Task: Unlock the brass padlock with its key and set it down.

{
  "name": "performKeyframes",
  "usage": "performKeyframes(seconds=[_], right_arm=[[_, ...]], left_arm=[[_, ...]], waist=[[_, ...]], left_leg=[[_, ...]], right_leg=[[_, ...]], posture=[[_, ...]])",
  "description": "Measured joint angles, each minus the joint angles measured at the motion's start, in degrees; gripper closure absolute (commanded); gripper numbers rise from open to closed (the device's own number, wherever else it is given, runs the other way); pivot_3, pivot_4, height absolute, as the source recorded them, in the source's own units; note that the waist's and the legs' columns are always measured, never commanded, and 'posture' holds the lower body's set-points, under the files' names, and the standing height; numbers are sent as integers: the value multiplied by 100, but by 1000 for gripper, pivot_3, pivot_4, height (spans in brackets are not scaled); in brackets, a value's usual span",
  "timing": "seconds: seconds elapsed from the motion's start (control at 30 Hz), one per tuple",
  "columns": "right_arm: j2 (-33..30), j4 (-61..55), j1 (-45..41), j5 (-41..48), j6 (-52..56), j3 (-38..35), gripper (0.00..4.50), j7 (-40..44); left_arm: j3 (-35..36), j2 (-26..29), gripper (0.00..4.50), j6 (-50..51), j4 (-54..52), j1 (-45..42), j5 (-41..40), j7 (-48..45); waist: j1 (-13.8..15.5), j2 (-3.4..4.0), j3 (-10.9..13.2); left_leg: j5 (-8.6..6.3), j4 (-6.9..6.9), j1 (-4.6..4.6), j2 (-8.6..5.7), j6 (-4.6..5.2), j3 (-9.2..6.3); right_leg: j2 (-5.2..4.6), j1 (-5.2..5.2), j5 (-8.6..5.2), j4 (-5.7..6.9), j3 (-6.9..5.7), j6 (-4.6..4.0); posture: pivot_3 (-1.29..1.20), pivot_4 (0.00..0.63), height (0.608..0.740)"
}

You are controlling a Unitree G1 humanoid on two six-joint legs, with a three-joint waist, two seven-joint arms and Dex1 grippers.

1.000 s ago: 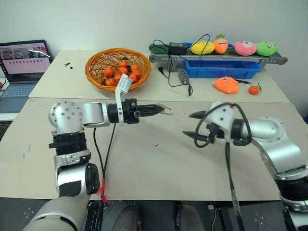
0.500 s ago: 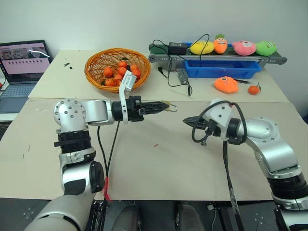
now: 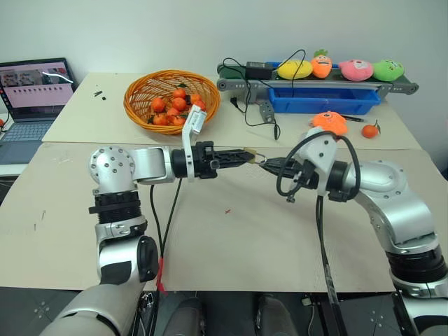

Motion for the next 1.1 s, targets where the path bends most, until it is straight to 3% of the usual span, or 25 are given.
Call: performKeyframes(seconds=[0.63, 1.1], right_arm=[[-77, 0, 2, 24, -5, -66, 4473, 30], [-88, -318, -199, 1057, 800, -498, 4473, -40]], left_arm=[[-17, -17, 4475, -6, 0, 0, 3, 26], [-37, -76, 4475, -23, 1, -2, 12, 27]], waist=[[-1, 0, 0], [1, 0, 0]], left_leg=[[0, 0, -1, 0, 0, 1], [0, 0, 0, 0, 1, 0]], right_leg=[[0, 0, 0, -3, 0, 0], [0, 0, 0, -1, 0, 0]], posture=[[0, 150, 740], [0, 150, 740]])
